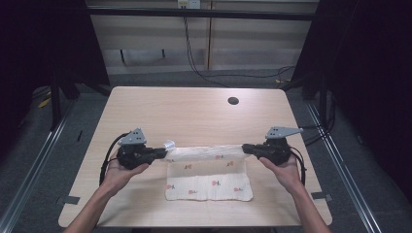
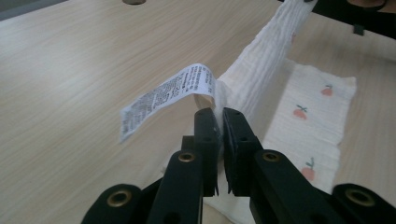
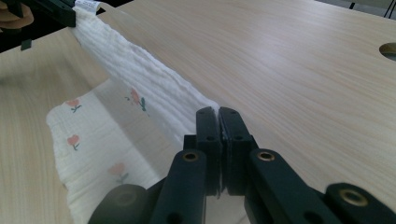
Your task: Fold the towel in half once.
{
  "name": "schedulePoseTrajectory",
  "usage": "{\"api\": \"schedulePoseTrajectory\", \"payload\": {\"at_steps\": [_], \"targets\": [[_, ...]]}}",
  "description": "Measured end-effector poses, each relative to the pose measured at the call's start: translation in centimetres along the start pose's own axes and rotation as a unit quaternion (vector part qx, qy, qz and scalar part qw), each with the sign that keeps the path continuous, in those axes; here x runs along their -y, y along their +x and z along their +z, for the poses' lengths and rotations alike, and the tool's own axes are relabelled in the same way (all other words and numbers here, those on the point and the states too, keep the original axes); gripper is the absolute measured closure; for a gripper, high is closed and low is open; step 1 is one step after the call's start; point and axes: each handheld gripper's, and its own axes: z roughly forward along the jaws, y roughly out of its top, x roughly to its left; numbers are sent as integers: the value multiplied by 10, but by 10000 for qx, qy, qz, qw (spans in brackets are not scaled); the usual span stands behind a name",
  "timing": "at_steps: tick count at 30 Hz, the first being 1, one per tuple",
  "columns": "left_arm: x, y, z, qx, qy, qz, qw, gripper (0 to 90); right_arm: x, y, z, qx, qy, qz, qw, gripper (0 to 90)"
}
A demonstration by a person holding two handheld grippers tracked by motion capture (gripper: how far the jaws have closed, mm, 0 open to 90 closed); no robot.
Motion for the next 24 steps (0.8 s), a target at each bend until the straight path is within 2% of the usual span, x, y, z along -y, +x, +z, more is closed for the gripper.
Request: {"api": "schedulePoseTrajectory", "payload": {"at_steps": [3,4,5,6,7,8,9,11,16,21,23,24], "targets": [[4,0,1,-64,63,-26,10000,852,3,3,-3,-56,46,-32,10000,875],[10,-2,5,-89,194,-23,9998,852,5,5,-3,-75,85,-42,9999,875],[10,-2,5,-89,194,-23,9998,853,7,7,-3,-79,148,-73,9998,875],[15,-6,10,-60,310,10,9995,852,9,9,-2,-97,234,-111,9996,875],[15,-6,10,-60,310,10,9995,853,9,9,-2,-97,234,-111,9996,875],[18,-10,12,-9,339,-5,9994,852,11,10,-2,-62,374,-202,9991,875],[18,-10,12,-9,339,-5,9994,852,11,10,-4,-69,398,-208,9990,875],[24,-13,14,78,325,-17,9994,852,13,10,-8,-85,360,-137,9992,875],[31,-17,19,53,449,39,9990,851,28,16,-4,-113,531,-142,9984,875],[37,-19,19,40,463,59,9989,851,41,22,-2,-167,757,-154,9969,874],[38,-21,19,85,511,93,9986,850,45,25,-2,-202,819,-158,9963,873],[39,-22,20,171,542,81,9984,850,47,26,-1,-193,852,-154,9961,873]]}}
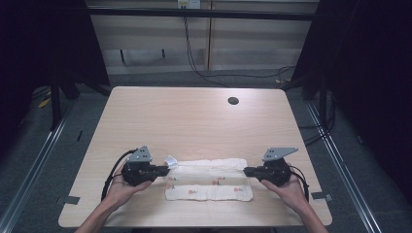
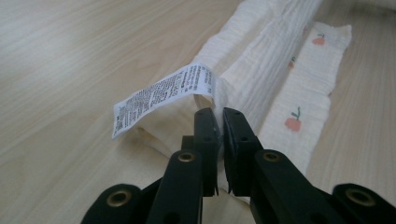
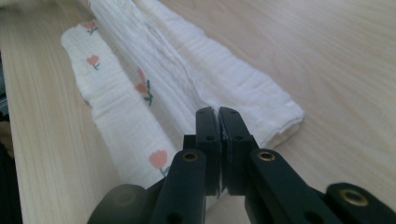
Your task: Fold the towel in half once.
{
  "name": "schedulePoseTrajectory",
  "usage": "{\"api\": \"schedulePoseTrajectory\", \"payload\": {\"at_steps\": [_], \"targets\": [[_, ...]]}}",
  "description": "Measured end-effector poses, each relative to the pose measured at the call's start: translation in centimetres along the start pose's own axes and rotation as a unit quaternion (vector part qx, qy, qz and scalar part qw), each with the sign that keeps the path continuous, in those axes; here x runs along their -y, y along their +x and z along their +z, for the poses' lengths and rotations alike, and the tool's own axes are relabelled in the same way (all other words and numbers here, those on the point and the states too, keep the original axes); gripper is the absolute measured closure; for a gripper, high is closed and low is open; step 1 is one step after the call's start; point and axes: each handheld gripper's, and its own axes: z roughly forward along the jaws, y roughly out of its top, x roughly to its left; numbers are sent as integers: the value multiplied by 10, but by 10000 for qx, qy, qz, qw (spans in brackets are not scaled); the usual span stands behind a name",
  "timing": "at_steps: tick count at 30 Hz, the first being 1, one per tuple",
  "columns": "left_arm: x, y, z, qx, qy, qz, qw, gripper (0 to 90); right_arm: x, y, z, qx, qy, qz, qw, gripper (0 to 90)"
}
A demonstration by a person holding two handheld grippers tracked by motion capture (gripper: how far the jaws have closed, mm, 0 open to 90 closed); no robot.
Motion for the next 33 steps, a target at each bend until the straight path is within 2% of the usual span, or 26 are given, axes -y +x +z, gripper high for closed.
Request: {"api": "schedulePoseTrajectory", "payload": {"at_steps": [5,7,11,15,17,21,22,25,26,28,33], "targets": [[5,-6,1,74,169,39,9998,846,8,4,2,-38,80,-23,10000,866],[7,-9,2,138,163,23,9998,843,11,6,1,28,148,-96,9998,857],[12,-12,4,225,195,11,9996,826,15,9,3,-12,256,-80,9996,849],[16,-15,10,273,383,116,9988,808,19,12,6,-14,311,-104,9995,834],[16,-17,12,293,391,131,9987,806,20,12,6,-29,376,-114,9992,824],[18,-21,11,325,438,166,9984,771,24,11,5,-45,424,-59,9991,808],[19,-22,10,375,512,226,9977,762,25,12,5,-40,445,-58,9990,804],[22,-26,9,432,537,202,9974,741,26,14,4,-46,444,-32,9990,764],[23,-27,7,392,584,238,9972,727,25,16,3,-20,436,-29,9990,753],[25,-29,4,444,526,185,9975,706,27,20,3,-28,468,-43,9989,750],[23,-29,-3,525,419,226,9975,697,33,24,-1,-2,554,-37,9985,694]]}}
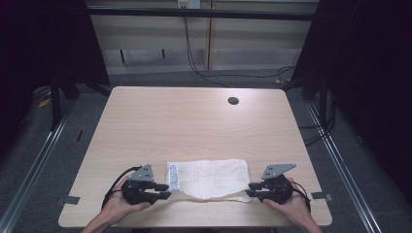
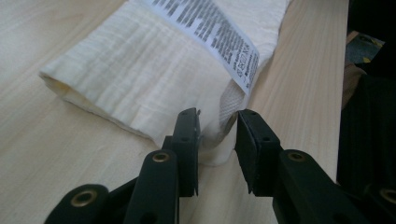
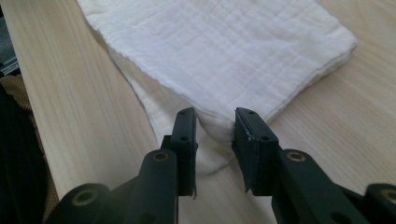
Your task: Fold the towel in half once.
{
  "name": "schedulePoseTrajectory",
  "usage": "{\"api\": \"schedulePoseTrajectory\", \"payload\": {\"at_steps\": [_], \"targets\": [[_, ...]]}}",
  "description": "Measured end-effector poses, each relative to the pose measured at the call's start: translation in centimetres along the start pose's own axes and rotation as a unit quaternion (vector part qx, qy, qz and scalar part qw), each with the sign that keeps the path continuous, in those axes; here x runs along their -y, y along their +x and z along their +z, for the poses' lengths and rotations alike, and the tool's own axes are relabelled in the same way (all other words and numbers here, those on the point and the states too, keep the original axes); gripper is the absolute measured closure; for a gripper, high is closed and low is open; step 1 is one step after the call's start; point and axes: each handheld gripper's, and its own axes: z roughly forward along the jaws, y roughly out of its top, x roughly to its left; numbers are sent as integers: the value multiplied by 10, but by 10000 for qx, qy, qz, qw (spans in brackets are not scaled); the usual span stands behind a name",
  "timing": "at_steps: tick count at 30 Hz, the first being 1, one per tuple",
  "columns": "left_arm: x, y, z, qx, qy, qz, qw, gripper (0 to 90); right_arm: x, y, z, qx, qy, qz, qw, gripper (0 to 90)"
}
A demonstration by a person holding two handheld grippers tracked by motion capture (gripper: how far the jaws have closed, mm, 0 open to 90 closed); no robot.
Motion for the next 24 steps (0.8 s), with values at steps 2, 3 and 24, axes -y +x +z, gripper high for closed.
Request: {"api": "schedulePoseTrajectory", "payload": {"at_steps": [2,3,24], "targets": [[-2,2,-4,51,-149,-54,9999,693,1,0,-4,11,-55,31,10000,678],[-2,2,-6,5,-146,-46,9999,690,1,0,-6,20,-100,99,9999,669],[-16,23,20,-194,-38,-184,9996,776,-47,-44,8,270,-581,364,9973,733]]}}
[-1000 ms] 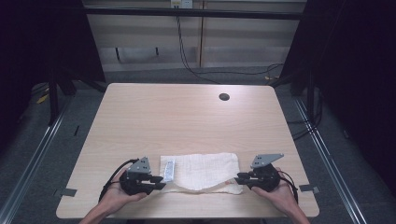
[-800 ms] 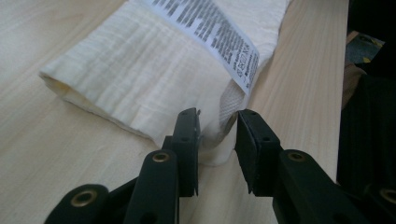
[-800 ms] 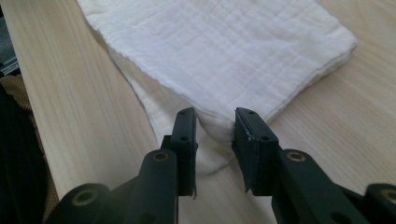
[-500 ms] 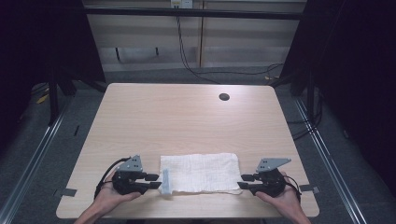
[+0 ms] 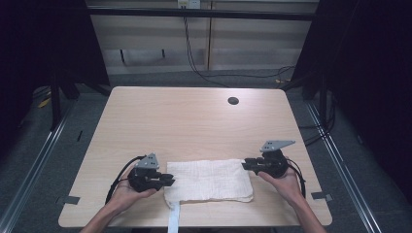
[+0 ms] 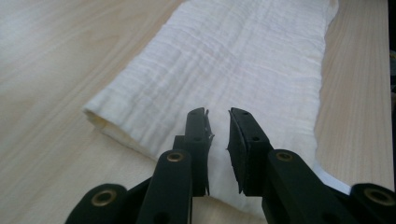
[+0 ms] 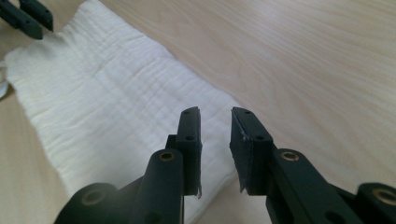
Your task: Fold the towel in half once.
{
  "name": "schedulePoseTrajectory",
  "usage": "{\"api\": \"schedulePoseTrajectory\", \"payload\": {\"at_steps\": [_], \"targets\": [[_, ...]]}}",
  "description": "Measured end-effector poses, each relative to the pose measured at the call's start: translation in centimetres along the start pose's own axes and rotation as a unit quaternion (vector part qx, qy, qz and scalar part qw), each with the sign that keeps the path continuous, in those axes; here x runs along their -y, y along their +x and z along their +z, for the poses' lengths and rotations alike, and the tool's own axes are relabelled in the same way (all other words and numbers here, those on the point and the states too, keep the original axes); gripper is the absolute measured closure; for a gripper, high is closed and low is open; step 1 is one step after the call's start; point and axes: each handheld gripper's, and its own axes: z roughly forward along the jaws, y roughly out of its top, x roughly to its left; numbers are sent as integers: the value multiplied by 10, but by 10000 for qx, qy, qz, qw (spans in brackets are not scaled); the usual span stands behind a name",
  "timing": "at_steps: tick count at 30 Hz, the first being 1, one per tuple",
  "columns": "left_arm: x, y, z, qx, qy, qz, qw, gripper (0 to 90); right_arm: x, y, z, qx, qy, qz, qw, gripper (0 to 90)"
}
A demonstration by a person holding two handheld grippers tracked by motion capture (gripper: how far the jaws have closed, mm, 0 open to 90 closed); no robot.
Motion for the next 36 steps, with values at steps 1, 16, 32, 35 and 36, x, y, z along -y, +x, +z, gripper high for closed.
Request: {"api": "schedulePoseTrajectory", "payload": {"at_steps": [1,16,32,35,36], "targets": [[0,-1,2,-24,72,51,10000,771,-3,-2,4,40,21,-23,10000,733],[8,-5,9,50,252,145,9996,712,1,-24,45,233,434,-7,9988,565],[-5,27,-17,-448,-317,-227,9982,643,2,-22,46,177,419,109,9989,839],[-14,37,-12,-371,-338,-270,9984,601,2,-22,47,191,427,96,9989,850],[-16,38,-9,-387,-293,-247,9985,584,2,-21,47,197,419,99,9989,851]]}}
